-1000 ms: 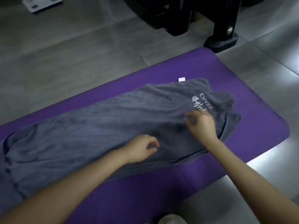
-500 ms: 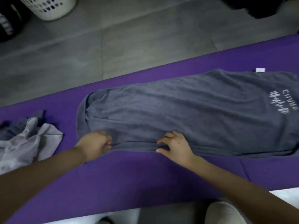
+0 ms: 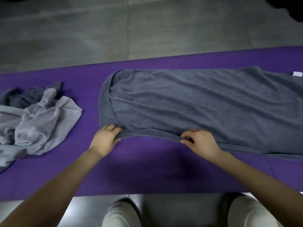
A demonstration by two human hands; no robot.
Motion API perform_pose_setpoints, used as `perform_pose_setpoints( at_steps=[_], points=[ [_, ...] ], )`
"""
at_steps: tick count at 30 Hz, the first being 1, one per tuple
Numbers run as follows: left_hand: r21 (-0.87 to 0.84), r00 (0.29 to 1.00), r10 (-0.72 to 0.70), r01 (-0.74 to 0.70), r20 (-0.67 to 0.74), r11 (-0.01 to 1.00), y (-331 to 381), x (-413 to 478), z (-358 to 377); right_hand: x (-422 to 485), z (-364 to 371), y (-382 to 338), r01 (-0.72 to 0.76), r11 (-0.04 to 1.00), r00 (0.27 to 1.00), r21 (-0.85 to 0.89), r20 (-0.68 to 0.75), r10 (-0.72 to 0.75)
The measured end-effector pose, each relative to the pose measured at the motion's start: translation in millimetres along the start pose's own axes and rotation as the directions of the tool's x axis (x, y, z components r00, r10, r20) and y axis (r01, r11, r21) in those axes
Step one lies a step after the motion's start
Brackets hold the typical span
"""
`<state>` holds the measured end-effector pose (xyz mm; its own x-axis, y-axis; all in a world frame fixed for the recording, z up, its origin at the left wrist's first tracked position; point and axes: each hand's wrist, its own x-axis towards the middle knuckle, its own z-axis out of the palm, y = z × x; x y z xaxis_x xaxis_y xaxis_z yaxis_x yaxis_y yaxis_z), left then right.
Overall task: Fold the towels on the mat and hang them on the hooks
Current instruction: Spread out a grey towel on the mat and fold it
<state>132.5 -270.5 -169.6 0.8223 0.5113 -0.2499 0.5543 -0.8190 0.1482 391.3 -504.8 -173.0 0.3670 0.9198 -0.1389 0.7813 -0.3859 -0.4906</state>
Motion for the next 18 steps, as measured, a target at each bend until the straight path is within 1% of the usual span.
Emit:
perform_pose_setpoints(
  at_steps=[2, 4, 6, 7, 9, 11, 12, 13, 14, 15, 16, 18],
  points=[
    [0.041, 0.997, 0.077, -0.077, -0.001, 0.996, -3.5, -10.5, 1.5, -6.9, -4.1, -8.3, 0.011, 0.999, 0.996, -0.043, 0.085, -0.007],
    [-0.008, 0.994, 0.109, -0.109, -0.011, 0.994, -7.6, -24.9, 1.8, -15.4, -6.1, -14.6, 0.056, 0.993, 0.981, -0.101, 0.193, -0.036],
    [-0.046, 0.987, 0.143, -0.147, -0.075, 0.988, -13.4, -42.6, 1.8, -24.3, -5.8, -20.8, 0.152, 0.984, 0.966, -0.094, 0.224, -0.128],
    [-0.05, 0.979, 0.175, -0.181, -0.104, 0.982, -15.7, -52.4, 1.0, -28.3, -4.8, -22.2, 0.203, 0.974, 0.95, -0.098, 0.261, -0.172],
    [-0.059, 0.962, 0.255, -0.261, -0.096, 0.964, -19.8, -72.6, -0.2, -34.2, -3.1, -24.3, 0.278, 0.953, 0.889, -0.122, 0.408, -0.207],
    [-0.063, 0.949, 0.315, -0.315, -0.006, 0.947, -24.0, -87.9, 2.5, -35.3, -1.9, -26.2, 0.302, 0.944, 0.812, -0.135, 0.556, -0.18],
    [-0.082, 0.941, 0.33, -0.325, 0.07, 0.942, -24.3, -92.5, 4.2, -33.0, -1.7, -28.4, 0.309, 0.941, 0.777, -0.137, 0.607, -0.167],
    [-0.132, 0.933, 0.321, -0.302, 0.161, 0.944, -23.2, -93.8, 5.6, -29.5, -1.6, -30.6, 0.309, 0.941, 0.753, -0.139, 0.64, -0.153],
    [-0.19, 0.931, 0.281, -0.24, 0.232, 0.952, -20.9, -92.1, 4.6, -24.2, -2.7, -34.0, 0.299, 0.944, 0.746, -0.136, 0.65, -0.142],
    [-0.232, 0.934, 0.226, -0.164, 0.275, 0.959, -18.0, -87.2, 1.2, -17.1, -4.2, -38.1, 0.282, 0.95, 0.754, -0.131, 0.643, -0.135],
    [-0.279, 0.944, 0.185, -0.106, 0.273, 0.954, -15.8, -80.7, -2.8, -8.9, -7.1, -42.5, 0.268, 0.955, 0.777, -0.127, 0.615, -0.136],
    [-0.336, 0.982, 0.114, -0.057, 0.152, 0.94, -15.7, -61.8, -11.1, 11.8, -10.3, -47.9, 0.236, 0.964, 0.844, -0.125, 0.518, -0.14]
  ],
)
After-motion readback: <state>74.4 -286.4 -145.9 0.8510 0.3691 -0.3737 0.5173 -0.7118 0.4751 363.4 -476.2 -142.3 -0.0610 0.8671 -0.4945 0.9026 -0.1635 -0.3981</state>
